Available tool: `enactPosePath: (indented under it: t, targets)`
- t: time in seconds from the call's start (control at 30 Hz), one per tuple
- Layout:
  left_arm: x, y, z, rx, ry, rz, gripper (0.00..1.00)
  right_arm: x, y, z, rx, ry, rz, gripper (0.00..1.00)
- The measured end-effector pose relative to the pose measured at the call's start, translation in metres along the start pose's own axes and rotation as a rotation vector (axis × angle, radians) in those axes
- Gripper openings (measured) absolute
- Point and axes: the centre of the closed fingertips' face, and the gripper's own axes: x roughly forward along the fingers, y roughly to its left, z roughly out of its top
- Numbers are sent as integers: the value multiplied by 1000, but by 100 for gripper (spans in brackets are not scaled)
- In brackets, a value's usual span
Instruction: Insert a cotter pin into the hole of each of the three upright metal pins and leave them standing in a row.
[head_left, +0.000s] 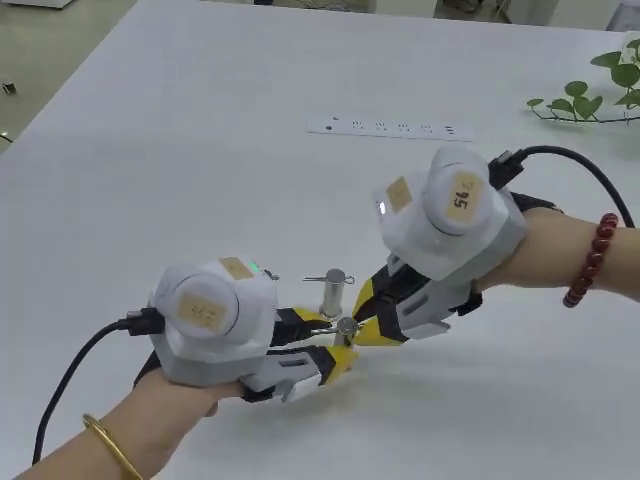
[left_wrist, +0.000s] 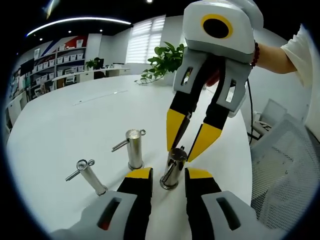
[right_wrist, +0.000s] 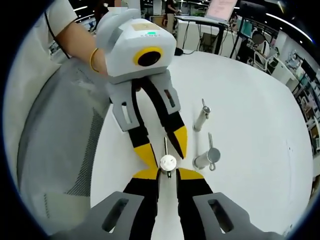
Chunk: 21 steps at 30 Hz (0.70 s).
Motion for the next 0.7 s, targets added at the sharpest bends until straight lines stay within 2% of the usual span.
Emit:
enactPosePath:
  t: [0.3, 0.47, 0.7]
  targets:
    - [-11, -2, 2, 41, 9, 1, 36, 2, -3, 7, 20, -56, -8, 20]
    - [-14, -3, 3, 65, 9, 3, 38, 5, -2, 7, 20, -68, -4, 19]
    - [-16, -3, 1, 70, 18, 4, 39, 10, -1, 7, 7, -87, 7, 17]
